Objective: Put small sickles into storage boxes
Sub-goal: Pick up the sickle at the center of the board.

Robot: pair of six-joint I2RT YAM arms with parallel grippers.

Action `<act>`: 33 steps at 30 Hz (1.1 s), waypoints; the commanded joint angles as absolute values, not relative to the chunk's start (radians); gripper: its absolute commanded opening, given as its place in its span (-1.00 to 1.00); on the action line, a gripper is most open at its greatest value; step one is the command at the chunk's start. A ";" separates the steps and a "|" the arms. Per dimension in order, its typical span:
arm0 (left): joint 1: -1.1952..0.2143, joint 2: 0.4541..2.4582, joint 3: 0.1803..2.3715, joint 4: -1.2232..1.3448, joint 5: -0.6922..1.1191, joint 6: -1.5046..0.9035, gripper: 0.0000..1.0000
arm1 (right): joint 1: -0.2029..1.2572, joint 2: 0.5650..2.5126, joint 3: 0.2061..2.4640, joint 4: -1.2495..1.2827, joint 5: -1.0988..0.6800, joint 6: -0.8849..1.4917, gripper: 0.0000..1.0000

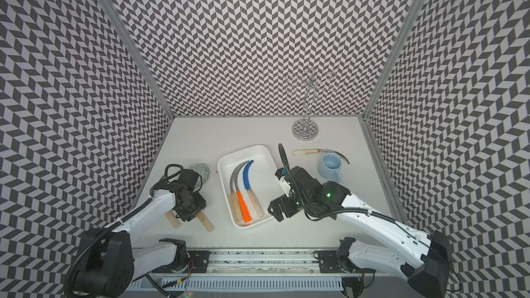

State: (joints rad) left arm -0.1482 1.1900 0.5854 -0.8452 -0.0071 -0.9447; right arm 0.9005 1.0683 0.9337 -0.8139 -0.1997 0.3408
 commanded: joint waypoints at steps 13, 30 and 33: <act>-0.136 1.233 0.571 -0.832 -0.035 -0.965 -0.12 | 0.900 1.074 0.930 -0.772 -0.204 0.307 1.00; -0.142 1.261 0.564 -0.830 -0.038 -0.979 -0.36 | 0.894 1.068 0.922 -0.774 -0.203 0.295 1.00; -0.147 1.259 0.562 -0.832 -0.040 -0.982 -0.45 | 0.893 1.066 0.922 -0.778 -0.200 0.290 1.00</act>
State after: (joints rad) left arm -0.1417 1.2427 0.5873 -0.8459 -0.0257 -0.9642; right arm 0.8982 1.0683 0.9302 -0.8131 -0.1989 0.3157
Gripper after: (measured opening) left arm 0.284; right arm 0.997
